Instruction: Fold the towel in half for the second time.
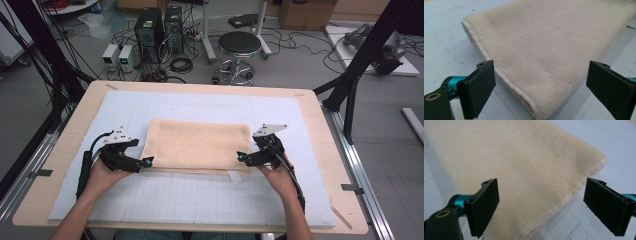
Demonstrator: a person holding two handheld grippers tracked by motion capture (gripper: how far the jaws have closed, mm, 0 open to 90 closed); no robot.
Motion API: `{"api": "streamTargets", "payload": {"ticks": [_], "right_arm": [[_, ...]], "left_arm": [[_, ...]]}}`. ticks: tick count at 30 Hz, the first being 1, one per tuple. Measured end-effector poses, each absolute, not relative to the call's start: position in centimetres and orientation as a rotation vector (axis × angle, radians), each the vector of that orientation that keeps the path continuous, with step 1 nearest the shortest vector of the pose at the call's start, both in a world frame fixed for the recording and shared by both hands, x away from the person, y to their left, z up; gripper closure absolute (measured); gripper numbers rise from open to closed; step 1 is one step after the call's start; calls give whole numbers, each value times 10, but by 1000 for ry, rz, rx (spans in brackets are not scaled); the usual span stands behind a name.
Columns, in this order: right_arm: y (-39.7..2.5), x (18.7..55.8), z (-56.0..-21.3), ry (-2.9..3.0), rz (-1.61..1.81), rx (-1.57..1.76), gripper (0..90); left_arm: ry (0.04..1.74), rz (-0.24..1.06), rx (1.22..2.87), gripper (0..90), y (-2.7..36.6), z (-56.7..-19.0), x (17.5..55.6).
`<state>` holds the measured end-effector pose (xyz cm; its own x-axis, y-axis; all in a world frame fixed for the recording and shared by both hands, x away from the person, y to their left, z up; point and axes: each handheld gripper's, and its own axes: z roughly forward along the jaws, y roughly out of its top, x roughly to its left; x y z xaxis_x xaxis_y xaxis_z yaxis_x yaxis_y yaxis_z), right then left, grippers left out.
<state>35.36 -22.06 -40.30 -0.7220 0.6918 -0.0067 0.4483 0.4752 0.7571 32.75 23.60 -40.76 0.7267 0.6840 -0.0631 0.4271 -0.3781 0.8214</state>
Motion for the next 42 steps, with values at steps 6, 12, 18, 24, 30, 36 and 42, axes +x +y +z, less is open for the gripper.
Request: {"api": "streamTargets", "payload": {"ticks": [6,12,18,24,30,36,42], "right_arm": [[-223,346,-403,2398,1116,974,120],[-225,337,-402,2367,1136,950,120],[-230,330,-400,2352,1155,974,120],[-235,321,-400,2339,1165,974,120],[-240,315,-400,2329,1168,978,120],[-245,309,-402,2331,1163,987,120],[-249,303,-402,2317,1178,988,120]], "left_arm": [[854,353,2018,83,240,-410,325],[853,350,2011,79,243,-409,320],[857,354,1990,79,249,-407,312],[865,361,1980,79,254,-406,302],[870,366,1976,79,259,-405,294],[877,371,1980,77,263,-406,289],[883,370,1974,68,266,-407,283]]}}
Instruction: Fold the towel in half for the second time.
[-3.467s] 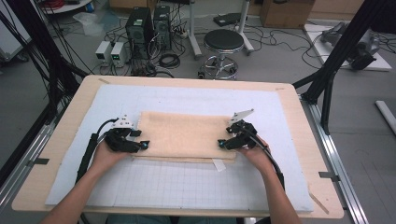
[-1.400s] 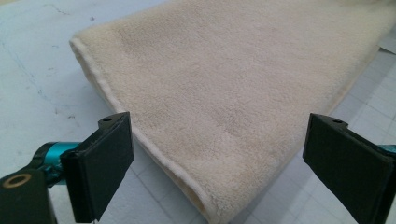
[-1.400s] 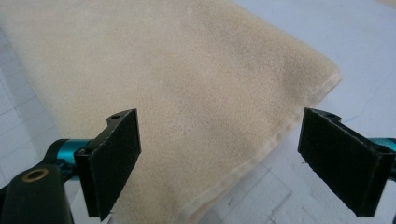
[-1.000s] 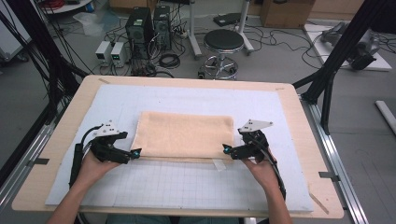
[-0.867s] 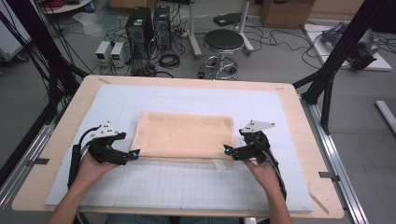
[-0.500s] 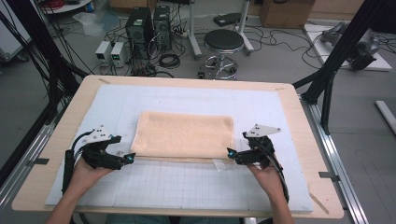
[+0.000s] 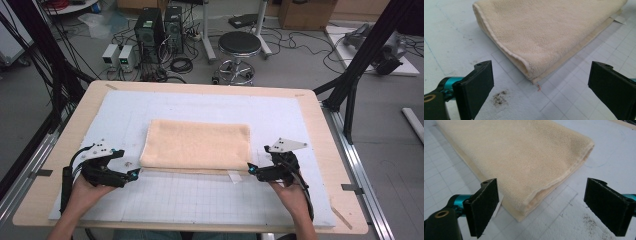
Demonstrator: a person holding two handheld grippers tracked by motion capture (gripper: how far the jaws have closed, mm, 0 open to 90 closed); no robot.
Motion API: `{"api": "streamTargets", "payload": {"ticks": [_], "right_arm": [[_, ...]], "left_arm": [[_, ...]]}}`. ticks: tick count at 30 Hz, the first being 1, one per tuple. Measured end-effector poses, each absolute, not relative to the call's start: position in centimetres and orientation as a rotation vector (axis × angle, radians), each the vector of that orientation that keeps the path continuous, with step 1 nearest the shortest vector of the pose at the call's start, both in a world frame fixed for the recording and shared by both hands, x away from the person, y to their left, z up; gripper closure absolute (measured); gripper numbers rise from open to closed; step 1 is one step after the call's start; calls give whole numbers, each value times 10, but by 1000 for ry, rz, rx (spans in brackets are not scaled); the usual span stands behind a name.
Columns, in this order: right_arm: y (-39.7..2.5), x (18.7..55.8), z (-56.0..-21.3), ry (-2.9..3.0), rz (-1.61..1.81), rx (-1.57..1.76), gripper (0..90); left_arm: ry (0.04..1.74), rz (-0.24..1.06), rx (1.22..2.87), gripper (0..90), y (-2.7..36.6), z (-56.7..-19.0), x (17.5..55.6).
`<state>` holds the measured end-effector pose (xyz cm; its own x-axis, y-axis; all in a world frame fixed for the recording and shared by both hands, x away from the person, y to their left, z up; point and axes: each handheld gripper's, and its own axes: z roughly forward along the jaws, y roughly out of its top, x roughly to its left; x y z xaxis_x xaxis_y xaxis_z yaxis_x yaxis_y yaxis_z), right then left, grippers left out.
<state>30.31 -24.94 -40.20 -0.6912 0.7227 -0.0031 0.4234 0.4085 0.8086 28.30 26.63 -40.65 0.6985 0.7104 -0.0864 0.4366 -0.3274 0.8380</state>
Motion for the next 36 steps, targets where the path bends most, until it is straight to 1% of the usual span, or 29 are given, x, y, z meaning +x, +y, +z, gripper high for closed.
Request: {"api": "streamTargets", "payload": {"ticks": [26,36], "right_arm": [[-268,271,-405,2288,1206,1007,117],[-275,262,-407,2285,1202,1019,117]], "left_arm": [[911,384,1955,66,286,-407,256],[922,388,1953,67,291,-408,251]]}}
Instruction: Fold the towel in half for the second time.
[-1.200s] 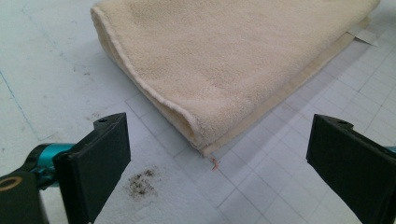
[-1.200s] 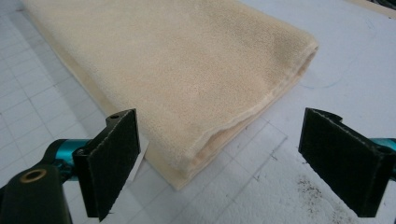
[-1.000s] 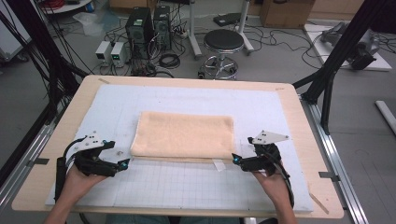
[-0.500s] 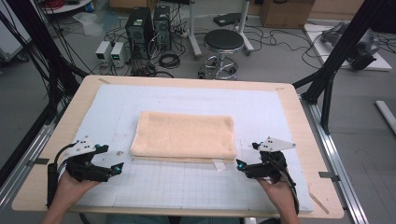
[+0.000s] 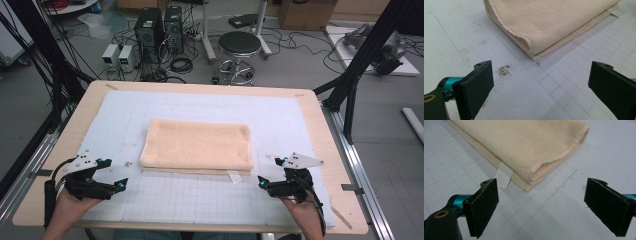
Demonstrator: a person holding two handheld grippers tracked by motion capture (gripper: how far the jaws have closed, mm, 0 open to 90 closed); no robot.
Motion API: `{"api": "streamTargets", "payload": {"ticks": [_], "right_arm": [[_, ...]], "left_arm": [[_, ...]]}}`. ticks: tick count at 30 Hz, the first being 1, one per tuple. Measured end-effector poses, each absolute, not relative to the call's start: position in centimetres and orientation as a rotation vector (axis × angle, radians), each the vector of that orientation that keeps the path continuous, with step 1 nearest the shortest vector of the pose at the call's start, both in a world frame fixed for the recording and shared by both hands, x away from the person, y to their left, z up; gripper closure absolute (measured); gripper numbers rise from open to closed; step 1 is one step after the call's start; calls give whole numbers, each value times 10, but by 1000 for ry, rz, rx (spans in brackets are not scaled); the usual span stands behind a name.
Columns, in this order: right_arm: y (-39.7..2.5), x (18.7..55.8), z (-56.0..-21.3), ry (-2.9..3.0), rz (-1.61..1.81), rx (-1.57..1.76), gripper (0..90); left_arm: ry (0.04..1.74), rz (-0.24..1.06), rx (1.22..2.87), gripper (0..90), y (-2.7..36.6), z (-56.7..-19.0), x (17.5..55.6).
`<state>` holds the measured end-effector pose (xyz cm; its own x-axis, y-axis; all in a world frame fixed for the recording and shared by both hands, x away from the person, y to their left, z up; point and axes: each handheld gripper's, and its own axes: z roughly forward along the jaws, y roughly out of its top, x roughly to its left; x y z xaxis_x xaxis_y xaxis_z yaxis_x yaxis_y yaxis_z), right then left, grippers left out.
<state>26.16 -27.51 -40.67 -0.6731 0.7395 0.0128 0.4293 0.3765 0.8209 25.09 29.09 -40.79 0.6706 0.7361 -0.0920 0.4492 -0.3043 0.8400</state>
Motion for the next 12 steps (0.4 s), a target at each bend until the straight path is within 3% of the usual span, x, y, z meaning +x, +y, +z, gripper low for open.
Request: {"api": "streamTargets", "payload": {"ticks": [12], "right_arm": [[-273,261,-409,2295,1195,1004,117]], "left_arm": [[919,399,1950,67,291,-407,251]]}}
